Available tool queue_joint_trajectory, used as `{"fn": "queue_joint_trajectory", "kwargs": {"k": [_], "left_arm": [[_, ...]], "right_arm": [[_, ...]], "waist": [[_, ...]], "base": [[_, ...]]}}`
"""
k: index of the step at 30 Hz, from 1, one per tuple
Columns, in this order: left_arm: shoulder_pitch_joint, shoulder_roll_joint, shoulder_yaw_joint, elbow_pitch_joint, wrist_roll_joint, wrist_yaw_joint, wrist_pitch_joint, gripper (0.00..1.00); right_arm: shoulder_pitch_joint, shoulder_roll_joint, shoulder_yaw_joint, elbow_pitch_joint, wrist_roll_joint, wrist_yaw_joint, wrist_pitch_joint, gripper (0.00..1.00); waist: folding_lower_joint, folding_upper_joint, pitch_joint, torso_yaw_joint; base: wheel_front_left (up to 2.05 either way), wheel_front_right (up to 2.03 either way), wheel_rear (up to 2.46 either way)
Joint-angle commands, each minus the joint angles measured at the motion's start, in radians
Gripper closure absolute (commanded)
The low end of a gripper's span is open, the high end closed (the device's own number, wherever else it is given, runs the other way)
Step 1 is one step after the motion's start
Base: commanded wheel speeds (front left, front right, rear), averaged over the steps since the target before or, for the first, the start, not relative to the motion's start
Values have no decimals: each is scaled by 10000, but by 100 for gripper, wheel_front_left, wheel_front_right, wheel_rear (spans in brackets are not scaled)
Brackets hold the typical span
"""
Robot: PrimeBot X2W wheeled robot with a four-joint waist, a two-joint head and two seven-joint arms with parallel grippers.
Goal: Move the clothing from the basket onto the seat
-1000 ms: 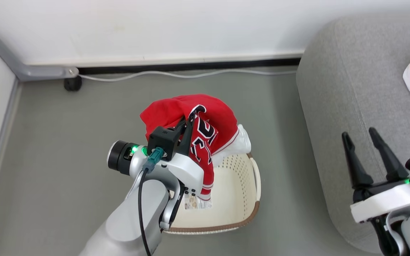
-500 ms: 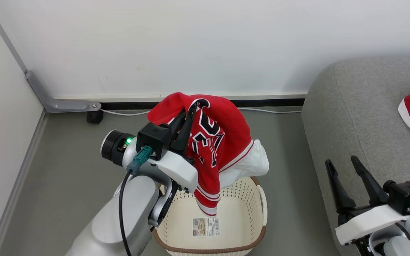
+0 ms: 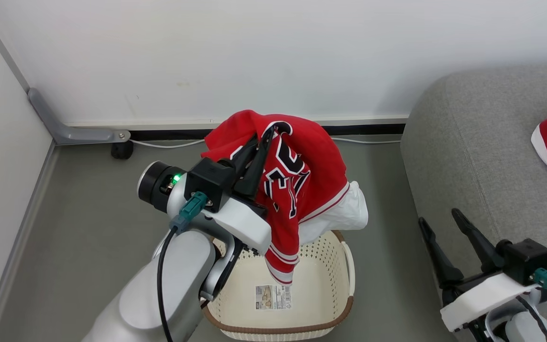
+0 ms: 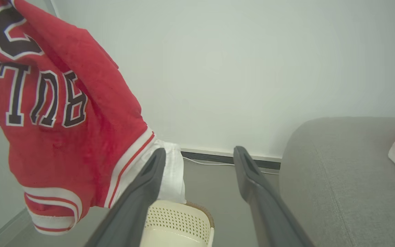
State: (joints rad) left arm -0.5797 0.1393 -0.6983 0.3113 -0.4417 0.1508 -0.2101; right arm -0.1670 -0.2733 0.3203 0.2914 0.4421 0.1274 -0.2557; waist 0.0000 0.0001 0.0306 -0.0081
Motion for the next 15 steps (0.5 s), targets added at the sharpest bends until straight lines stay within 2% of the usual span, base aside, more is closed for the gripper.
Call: {"fn": "queue_joint_trajectory", "kwargs": {"k": [1, 6, 15], "left_arm": [[-398, 131, 307, -364, 1, 54, -26, 100], [-380, 82, 156, -506, 14, 14, 3, 100], [-460, -162, -175, -660, 10, -112, -30, 100]], "right_arm": [[-554, -447, 506, -320, 225, 33, -61, 0], [-1333, -1267, 1681, -512, 656, 33, -61, 0], [-3512, -2961, 5079, -464, 1562, 33, -61, 0]], "waist": [[0, -1, 36, -9], [0, -1, 76, 24], [0, -1, 179, 263]], "base": [[0, 0, 0], [0, 0, 0], [0, 0, 0]]}}
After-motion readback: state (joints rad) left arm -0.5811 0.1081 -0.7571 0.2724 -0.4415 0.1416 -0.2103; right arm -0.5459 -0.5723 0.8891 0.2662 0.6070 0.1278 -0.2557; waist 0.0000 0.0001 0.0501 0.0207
